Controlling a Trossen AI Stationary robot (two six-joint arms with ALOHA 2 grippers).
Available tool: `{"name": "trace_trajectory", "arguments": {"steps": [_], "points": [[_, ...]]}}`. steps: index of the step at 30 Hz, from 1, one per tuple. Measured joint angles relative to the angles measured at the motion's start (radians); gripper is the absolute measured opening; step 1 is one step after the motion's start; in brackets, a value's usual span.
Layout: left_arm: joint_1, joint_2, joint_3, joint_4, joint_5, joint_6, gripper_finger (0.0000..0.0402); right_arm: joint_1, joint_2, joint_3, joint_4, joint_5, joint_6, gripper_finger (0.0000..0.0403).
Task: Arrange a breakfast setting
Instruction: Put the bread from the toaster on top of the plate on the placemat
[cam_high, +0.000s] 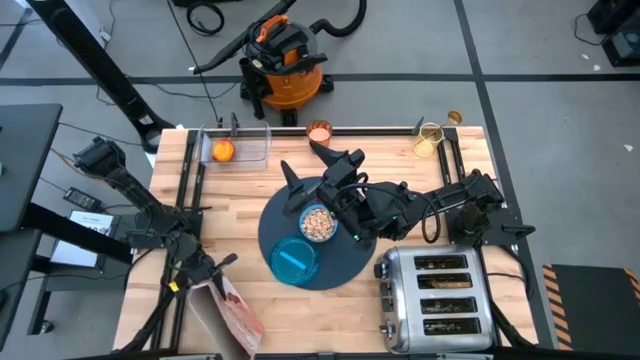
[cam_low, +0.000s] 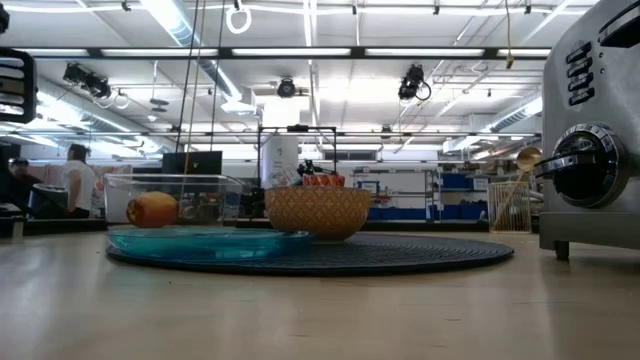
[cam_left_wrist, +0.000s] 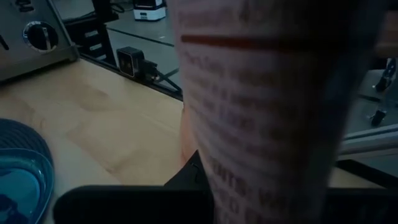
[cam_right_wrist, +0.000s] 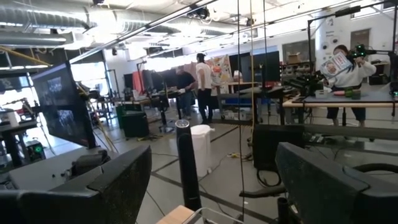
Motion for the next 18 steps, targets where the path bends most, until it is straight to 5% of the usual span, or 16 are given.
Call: {"name": "trace_trajectory", "arguments": {"steps": [6,18], "points": [[0.000,0.002,0.000,-0.022,-0.002,-0.017,0.0039,0.001,0.000,0.000,-0.006,0.000,0.000,0.0346],[0.000,0.000,0.000,-0.033,0.000,-0.072,0.0186,0.001,0.000,0.000,-0.045,0.005,0.023,0.0346]]}}
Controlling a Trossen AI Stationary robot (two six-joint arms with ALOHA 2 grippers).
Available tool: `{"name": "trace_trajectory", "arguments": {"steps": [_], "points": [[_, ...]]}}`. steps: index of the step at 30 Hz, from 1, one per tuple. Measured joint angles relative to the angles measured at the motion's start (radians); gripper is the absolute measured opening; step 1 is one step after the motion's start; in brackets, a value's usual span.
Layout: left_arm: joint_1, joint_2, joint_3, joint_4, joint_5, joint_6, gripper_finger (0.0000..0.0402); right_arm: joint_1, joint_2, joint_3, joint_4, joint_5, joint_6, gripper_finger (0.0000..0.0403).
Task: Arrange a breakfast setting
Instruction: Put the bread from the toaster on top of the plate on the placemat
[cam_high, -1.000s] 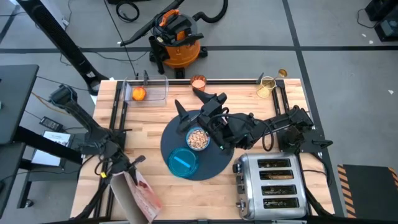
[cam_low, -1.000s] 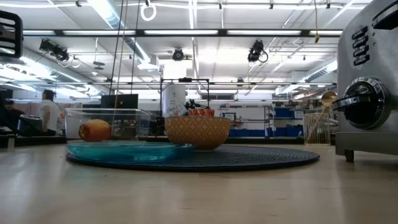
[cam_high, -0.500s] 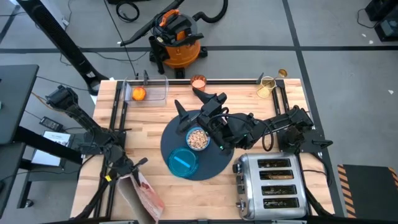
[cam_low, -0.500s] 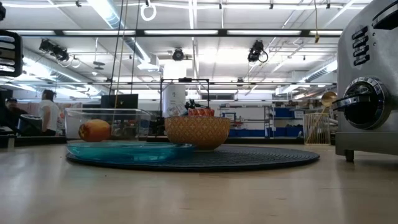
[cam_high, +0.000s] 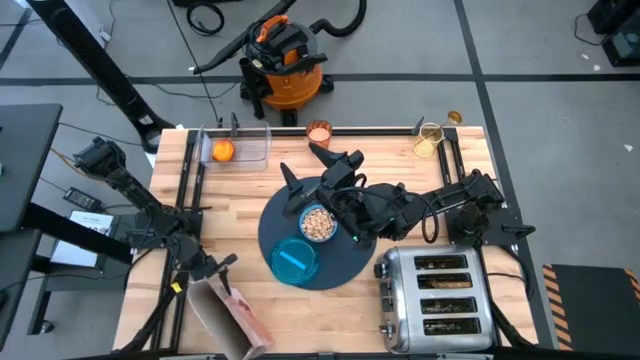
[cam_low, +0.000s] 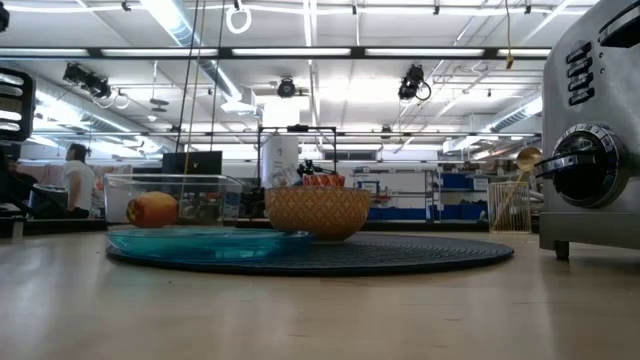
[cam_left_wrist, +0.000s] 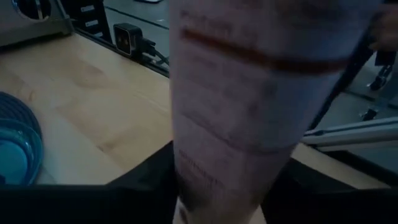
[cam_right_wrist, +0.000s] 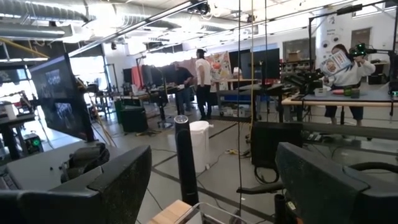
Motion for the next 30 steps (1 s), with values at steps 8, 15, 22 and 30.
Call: {"name": "trace_trajectory", "arguments": {"steps": [8,15,22,30], "points": [[0.000,-0.051,0.001,0.001,0.070,-0.090,0.0235,0.003,0.000,0.000,-0.011,0.003,0.000,0.0346],[-0.001,-0.124,0.081,-0.147,0.097,-0.085,0.0238,0.003,0.000,0.000,-0.014,0.003,-0.013,0.0346],[0.000,-0.158,0.188,-0.373,0.097,-0.039,0.0238,0.003,0.000,0.000,-0.022,0.003,-0.015,0.0346],[-0.020,-0.195,0.317,-0.581,0.097,-0.038,0.0238,0.005,-0.002,0.000,-0.022,-0.008,-0.015,0.0346]]}}
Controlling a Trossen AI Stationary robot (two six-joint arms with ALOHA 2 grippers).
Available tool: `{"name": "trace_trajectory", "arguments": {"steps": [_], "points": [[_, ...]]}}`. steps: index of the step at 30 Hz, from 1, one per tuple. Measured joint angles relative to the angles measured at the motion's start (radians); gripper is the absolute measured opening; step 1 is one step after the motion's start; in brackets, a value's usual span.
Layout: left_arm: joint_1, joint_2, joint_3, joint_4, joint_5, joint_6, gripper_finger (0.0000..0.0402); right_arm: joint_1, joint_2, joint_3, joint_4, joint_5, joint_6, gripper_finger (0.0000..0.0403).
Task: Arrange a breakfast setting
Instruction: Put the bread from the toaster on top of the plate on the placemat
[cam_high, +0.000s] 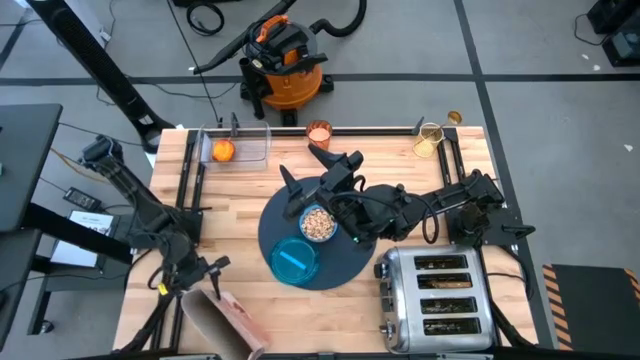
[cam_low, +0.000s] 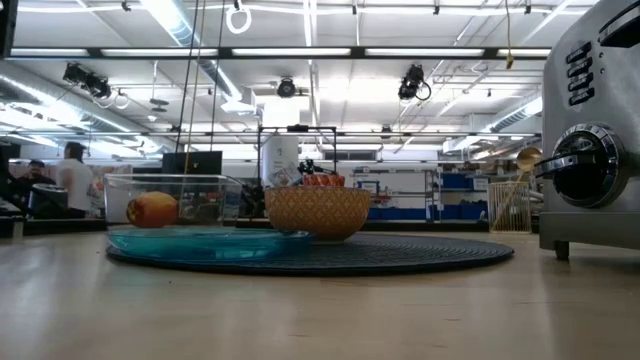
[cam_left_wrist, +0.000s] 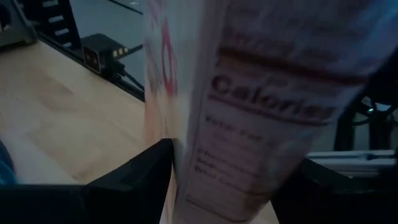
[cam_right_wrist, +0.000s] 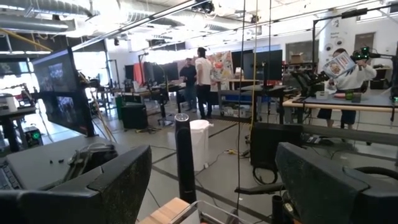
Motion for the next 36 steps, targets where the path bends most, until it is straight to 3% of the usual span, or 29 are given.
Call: {"name": "trace_trajectory", "arguments": {"steps": [6,16,23,29,36], "points": [[-0.019,-0.020,0.117,-0.204,-0.001,0.000,0.0238,0.007,0.000,0.000,0.001,0.000,0.006,0.0346],[-0.026,-0.022,0.211,-0.392,0.000,-0.051,0.0238,0.023,0.000,0.000,0.009,0.006,0.006,0.0346],[-0.026,-0.021,0.216,-0.467,-0.002,-0.035,0.0238,0.023,0.000,0.000,0.008,0.006,0.006,0.0346],[-0.026,-0.021,0.216,-0.489,-0.091,0.003,0.0238,0.023,0.000,0.000,0.008,0.009,0.023,0.0346],[-0.026,-0.049,0.216,-0.512,-0.107,0.008,0.0238,0.026,0.000,0.000,0.008,0.015,0.048,0.0346]]}}
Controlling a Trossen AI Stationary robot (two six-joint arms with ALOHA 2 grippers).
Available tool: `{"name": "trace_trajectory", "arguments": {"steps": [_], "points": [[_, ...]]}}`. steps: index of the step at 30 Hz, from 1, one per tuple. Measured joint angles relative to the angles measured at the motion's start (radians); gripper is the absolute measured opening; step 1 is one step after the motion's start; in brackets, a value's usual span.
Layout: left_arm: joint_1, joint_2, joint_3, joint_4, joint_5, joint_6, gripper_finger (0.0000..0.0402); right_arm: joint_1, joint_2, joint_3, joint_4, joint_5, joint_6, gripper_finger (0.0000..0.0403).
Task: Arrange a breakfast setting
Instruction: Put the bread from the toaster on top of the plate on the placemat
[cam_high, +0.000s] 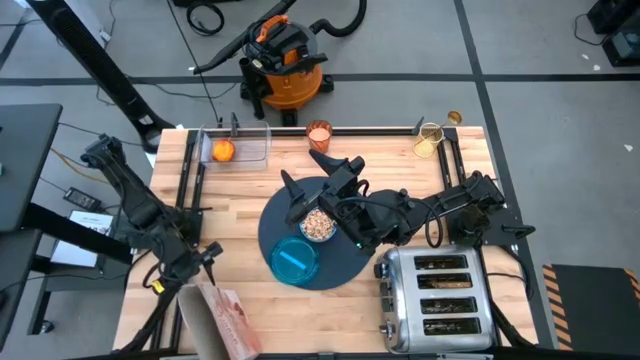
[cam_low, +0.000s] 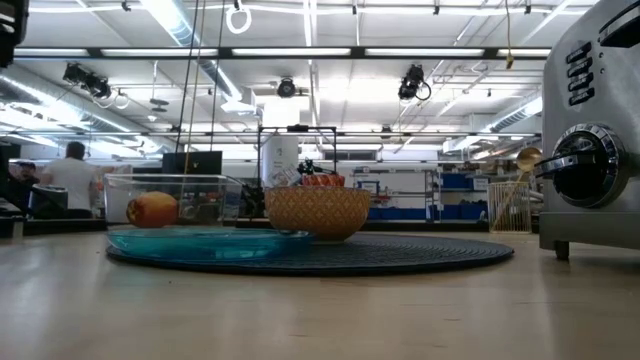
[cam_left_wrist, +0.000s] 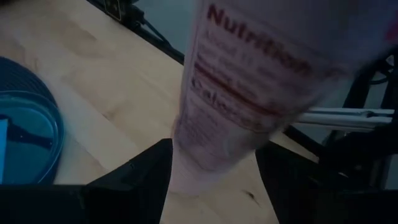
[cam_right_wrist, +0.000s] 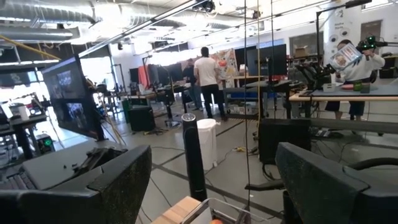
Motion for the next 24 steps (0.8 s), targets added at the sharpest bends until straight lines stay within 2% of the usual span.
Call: {"name": "trace_trajectory", "arguments": {"steps": [10,18,22,24], "points": [[0.000,-0.135,0.030,-0.044,0.001,-0.066,0.0238,0.002,0.000,0.000,-0.014,-0.001,-0.006,0.0346],[0.000,-0.144,0.244,-0.274,0.001,-0.068,0.0238,0.004,0.000,0.000,-0.016,-0.003,-0.024,0.0346],[0.000,-0.144,0.374,-0.271,-0.005,-0.068,0.0238,0.018,0.000,0.000,-0.038,-0.003,-0.055,0.0346],[0.000,-0.142,0.440,-0.227,-0.050,-0.065,0.0238,0.027,0.000,0.000,-0.042,-0.007,-0.056,0.0346]]}}
